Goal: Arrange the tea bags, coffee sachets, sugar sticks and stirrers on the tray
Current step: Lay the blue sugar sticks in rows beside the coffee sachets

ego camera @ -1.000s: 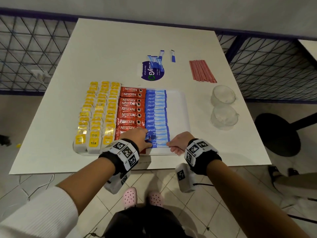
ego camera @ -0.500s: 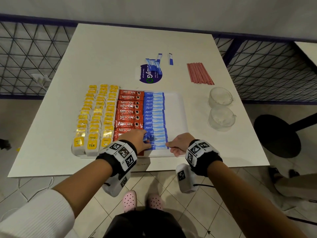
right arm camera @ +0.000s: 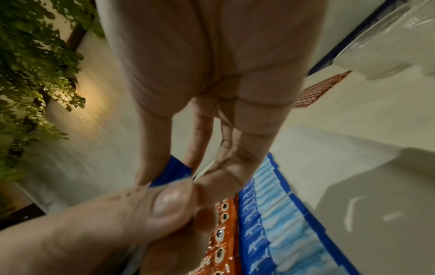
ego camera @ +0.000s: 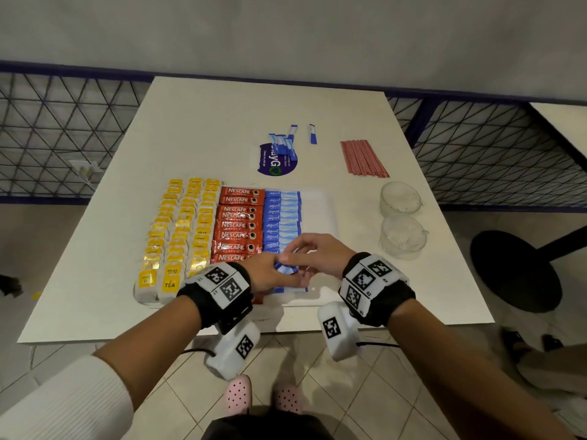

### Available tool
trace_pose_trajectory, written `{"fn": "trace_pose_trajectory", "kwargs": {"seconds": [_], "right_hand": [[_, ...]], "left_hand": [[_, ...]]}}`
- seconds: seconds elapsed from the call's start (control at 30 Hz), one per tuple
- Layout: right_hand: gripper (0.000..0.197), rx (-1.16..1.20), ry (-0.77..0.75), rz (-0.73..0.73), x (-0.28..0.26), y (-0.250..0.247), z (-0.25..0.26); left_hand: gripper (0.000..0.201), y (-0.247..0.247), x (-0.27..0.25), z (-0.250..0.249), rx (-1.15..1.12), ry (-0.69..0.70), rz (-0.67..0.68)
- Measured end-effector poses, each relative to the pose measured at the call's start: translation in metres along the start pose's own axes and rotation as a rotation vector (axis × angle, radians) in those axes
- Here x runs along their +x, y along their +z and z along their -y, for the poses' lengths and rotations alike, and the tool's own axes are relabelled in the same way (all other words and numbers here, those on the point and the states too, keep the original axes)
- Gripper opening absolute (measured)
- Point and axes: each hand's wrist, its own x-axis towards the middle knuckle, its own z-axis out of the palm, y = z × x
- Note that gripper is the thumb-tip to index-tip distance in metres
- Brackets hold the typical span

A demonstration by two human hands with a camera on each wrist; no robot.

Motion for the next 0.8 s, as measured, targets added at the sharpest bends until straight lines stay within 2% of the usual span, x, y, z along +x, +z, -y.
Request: {"fn": "trace_pose_trajectory", "kwargs": {"seconds": [0.1,0.23,0.37,0.5,0.57,0.63,0.8], "right_hand": [[0.013,0.007,-0.034,0.02,-0.001,-0.001,-0.003],[0.014,0.118,-0.042,-0.01,0.001,-0.002,-0.01],[0.014,0.168,-0.028,-0.072,0.004,-0.006,-0.016],[0.013,0.229,-0.001,-0.119,0.004,-0.012,-0.021],[0.011,0.274,0.017,-0.116,0.005,-0.015,-0.023],[0.01,0.3,0.037,-0.105,0.006,-0.017,-0.024],[0.013,0.371,0.053,-0.079,0.004,-0.015,-0.025]], "left_hand": [[0.014,0.003,-0.004,0.002,-0.153,-0.003,0.017],[0.02,0.007,-0.011,0.005,-0.325,-0.039,0.035],[0.015,0.002,-0.018,0.015,-0.368,-0.049,0.02],[0.012,-0.003,-0.025,0.027,-0.313,-0.093,-0.075],[0.02,-0.006,-0.027,0.032,-0.317,-0.124,-0.14],[0.031,-0.008,-0.026,0.036,-0.372,-0.14,-0.2],[0.042,-0.008,-0.028,0.028,-0.563,-0.153,-0.288]]}}
